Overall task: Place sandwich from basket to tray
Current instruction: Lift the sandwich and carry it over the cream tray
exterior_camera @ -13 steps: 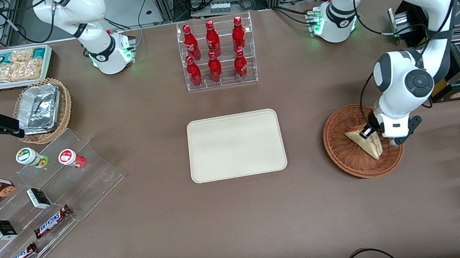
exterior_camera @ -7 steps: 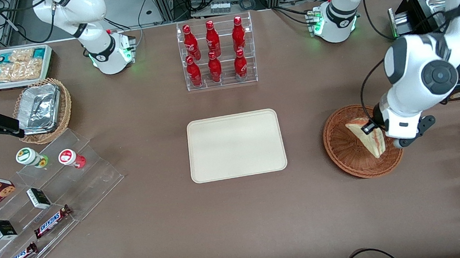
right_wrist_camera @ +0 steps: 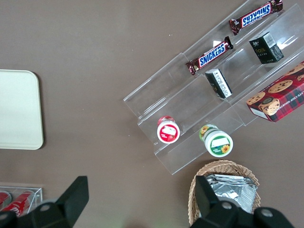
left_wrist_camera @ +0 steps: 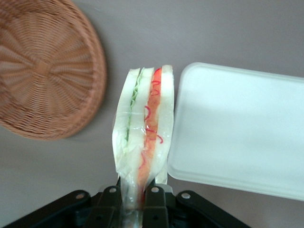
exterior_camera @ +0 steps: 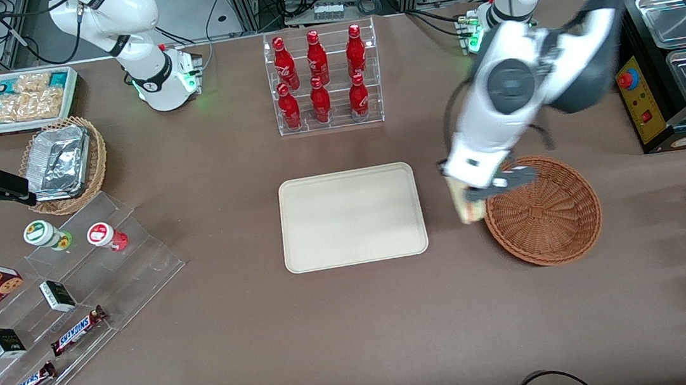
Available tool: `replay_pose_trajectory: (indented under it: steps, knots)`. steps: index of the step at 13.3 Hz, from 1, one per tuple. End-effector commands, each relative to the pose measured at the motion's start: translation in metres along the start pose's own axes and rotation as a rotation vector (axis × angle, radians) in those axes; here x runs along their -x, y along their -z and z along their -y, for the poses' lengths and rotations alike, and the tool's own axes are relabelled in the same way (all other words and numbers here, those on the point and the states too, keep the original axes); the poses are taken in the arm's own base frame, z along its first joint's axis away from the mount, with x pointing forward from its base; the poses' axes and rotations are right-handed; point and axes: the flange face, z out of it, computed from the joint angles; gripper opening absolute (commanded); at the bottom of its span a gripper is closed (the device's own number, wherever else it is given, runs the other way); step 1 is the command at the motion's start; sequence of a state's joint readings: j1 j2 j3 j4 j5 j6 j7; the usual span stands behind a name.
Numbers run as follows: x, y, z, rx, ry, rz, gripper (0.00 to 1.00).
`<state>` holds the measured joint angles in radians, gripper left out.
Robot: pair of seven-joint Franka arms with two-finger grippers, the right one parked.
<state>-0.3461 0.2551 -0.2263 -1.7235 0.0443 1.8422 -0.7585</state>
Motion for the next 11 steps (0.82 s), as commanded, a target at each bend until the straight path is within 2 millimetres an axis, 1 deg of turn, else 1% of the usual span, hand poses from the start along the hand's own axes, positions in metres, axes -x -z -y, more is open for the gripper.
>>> replay_pose_trajectory:
  steps: [1,3,4,5,6,8,11]
  knots:
    - [0.005,-0.024,-0.069,-0.017,-0.036,0.007,0.0]
    - [0.011,-0.049,-0.112,-0.043,-0.037,-0.012,0.0]
    - [0.017,-0.058,-0.133,-0.038,-0.036,-0.024,0.0]
    - [0.024,-0.07,-0.15,-0.031,-0.041,-0.032,0.0]
    - [0.028,-0.086,-0.165,-0.018,-0.048,-0.044,0.0]
    - [0.042,-0.113,-0.19,-0.006,-0.061,-0.092,0.0]
    - [0.058,-0.151,-0.212,-0.016,-0.073,-0.12,0.0]
